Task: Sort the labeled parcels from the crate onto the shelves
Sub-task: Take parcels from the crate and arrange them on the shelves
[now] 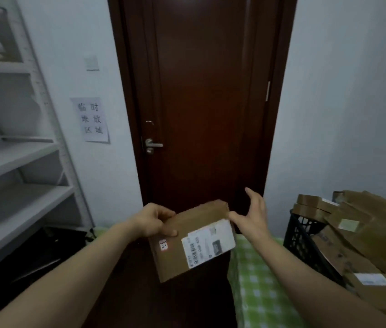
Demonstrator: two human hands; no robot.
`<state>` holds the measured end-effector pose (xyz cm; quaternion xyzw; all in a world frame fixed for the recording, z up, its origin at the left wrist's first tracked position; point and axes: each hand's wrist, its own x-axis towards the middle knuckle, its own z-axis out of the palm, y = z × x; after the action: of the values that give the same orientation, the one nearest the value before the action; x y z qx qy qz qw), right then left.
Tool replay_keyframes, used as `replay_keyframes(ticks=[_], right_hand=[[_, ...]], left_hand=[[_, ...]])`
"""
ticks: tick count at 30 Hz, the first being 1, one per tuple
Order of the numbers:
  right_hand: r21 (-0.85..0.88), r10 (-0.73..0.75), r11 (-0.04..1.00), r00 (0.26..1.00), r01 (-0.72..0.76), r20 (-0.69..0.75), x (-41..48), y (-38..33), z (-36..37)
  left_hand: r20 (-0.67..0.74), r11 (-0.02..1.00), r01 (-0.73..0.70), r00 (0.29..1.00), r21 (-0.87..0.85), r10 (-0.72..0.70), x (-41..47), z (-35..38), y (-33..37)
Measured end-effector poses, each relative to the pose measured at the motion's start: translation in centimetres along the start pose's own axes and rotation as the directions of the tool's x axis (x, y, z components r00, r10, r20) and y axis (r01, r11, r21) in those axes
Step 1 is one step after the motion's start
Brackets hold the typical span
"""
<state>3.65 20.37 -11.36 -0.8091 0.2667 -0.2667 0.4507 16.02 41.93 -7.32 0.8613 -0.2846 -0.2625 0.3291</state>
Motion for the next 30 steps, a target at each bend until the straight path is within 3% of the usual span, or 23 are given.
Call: replay_keyframes(ticks=[2,4,6,8,10,12,13,15,18,21,30], right_hand=[[-0.281,-0.171,0.926,0.945,0.251,0.279,0.6,-2.1,0.7],[-0.429,-0.115,0.808,0.823,0.403,0.557,0.4,-4.4,2.1],[-0.413,-0.052,0.803,0.740,0.431,0.671,0.1,-5.0,3.7],[-0.287,-0.078,0.893,0.747,0.347,0.660,0.2,-4.8,4.9],[-0.103,-0.075,0.981,0.806,0.166,0.587,0.1,-4.7,5.1],[0.091,-0.007,0.995,0.865,-0.045,0.502,0.2,-4.5,5.0],[0.201,0.024,0.970,0.879,-0.135,0.477,0.4,-4.4,5.0],[0.384,0.052,0.889,0.887,-0.250,0.458,0.7,-4.2,5.4],[0.483,0.051,0.821,0.882,-0.304,0.469,0.3,-4.8,6.0],[0.548,0.011,0.772,0.869,-0.322,0.495,-0.4,-5.4,6.8],[0.591,-0.024,0.732,0.854,-0.339,0.520,-1.5,-6.0,8.0]], left_hand=[[0.013,0.948,-0.039,0.999,0.316,0.037,-0.5,-1.1,1.0],[0.052,0.882,-0.074,0.997,0.465,0.056,-0.9,-2.0,2.0],[0.064,0.859,-0.101,0.995,0.501,0.079,-1.1,-2.7,2.7],[-0.021,0.858,-0.126,0.987,0.498,0.157,-1.4,-3.4,2.8],[-0.304,0.893,-0.111,0.916,0.436,0.262,-1.9,-3.8,2.3],[-0.608,0.979,-0.057,0.776,0.195,0.167,-2.4,-3.9,1.3],[-0.649,0.999,-0.029,0.759,0.031,0.042,-2.8,-3.8,1.0],[-0.534,0.961,0.003,0.831,-0.276,-0.155,-3.5,-3.3,0.2],[-0.340,0.865,-0.017,0.923,-0.501,-0.178,-4.3,-1.9,-1.1],[-0.270,0.826,-0.035,0.952,-0.562,-0.143,-4.0,-1.2,-2.3],[-0.285,0.817,-0.052,0.948,-0.574,-0.140,-4.2,-1.6,-3.6]])
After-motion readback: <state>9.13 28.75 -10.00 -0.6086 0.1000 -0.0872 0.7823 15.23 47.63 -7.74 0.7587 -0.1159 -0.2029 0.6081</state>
